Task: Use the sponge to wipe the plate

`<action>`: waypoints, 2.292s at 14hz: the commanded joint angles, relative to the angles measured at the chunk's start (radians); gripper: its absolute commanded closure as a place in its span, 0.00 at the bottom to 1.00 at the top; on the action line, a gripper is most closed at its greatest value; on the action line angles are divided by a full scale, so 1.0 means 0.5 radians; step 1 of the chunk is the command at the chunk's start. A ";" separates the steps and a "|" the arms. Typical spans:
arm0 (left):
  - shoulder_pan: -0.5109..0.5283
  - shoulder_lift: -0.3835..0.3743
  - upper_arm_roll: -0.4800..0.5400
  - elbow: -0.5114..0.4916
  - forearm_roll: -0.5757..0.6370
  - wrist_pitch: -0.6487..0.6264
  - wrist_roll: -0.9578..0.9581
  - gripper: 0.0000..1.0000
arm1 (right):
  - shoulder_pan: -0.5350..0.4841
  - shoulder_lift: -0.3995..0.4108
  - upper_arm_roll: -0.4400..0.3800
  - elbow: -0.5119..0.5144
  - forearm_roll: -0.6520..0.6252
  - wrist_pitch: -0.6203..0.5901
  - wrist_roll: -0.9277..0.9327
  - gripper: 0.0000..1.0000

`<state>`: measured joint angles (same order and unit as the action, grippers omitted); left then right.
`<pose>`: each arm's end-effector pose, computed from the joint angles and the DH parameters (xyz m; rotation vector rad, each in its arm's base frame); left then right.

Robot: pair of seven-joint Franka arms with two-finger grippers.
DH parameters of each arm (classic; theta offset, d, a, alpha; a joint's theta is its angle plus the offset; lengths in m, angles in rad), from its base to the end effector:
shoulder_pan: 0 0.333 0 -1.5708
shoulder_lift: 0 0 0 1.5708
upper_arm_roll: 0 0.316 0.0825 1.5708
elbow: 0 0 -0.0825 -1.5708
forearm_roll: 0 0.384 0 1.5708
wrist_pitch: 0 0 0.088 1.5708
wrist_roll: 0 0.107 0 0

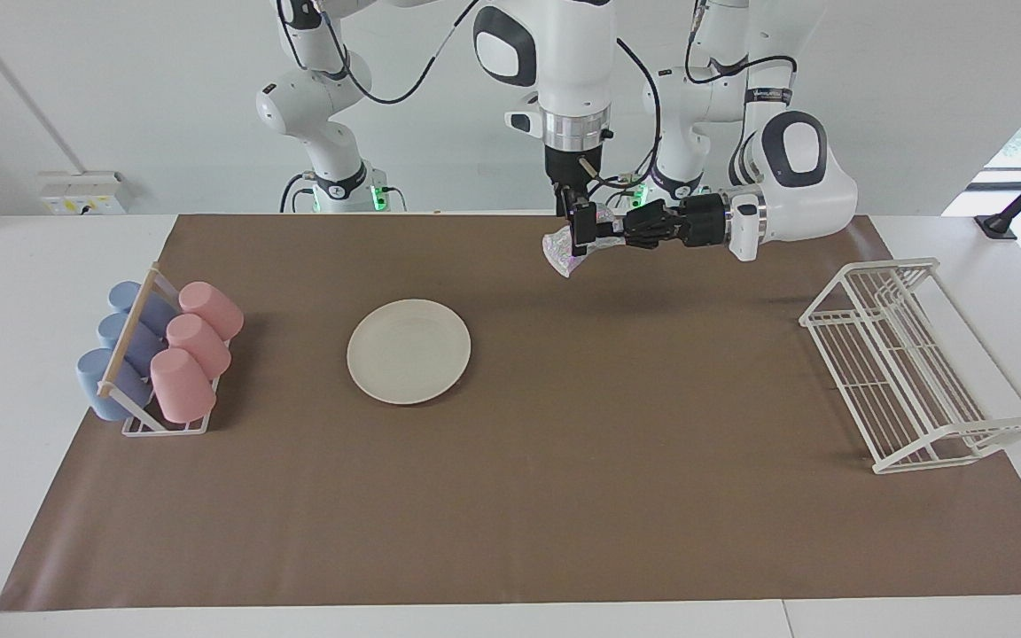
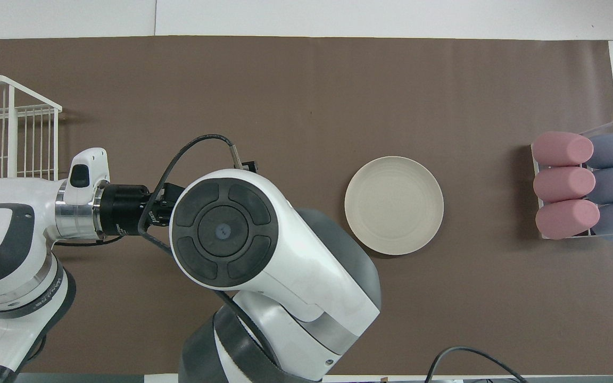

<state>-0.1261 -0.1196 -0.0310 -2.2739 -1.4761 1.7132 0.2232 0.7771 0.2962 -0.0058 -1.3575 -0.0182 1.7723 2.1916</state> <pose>0.4700 -0.1689 0.4498 1.7276 0.2249 -0.3215 0.4744 0.4598 0.5658 -2.2965 1.9687 -0.0457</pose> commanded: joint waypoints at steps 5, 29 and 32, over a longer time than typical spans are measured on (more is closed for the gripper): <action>-0.045 -0.061 0.019 -0.067 -0.048 0.044 0.041 1.00 | -0.017 -0.037 0.012 -0.071 0.000 0.085 -0.060 0.16; 0.050 -0.200 0.034 0.298 1.014 0.025 -0.663 0.00 | -0.305 -0.163 -0.019 -0.414 0.230 0.106 -0.899 1.00; 0.114 -0.193 0.037 0.497 1.536 -0.094 -0.817 0.00 | -0.550 -0.239 -0.019 -0.628 0.220 0.109 -1.577 1.00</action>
<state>-0.0955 -0.2226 -0.0075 -2.0907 -0.8444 1.7141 -0.1305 0.5750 0.2447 -0.0240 -1.5527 0.0950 1.8002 1.6016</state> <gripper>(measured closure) 0.000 0.903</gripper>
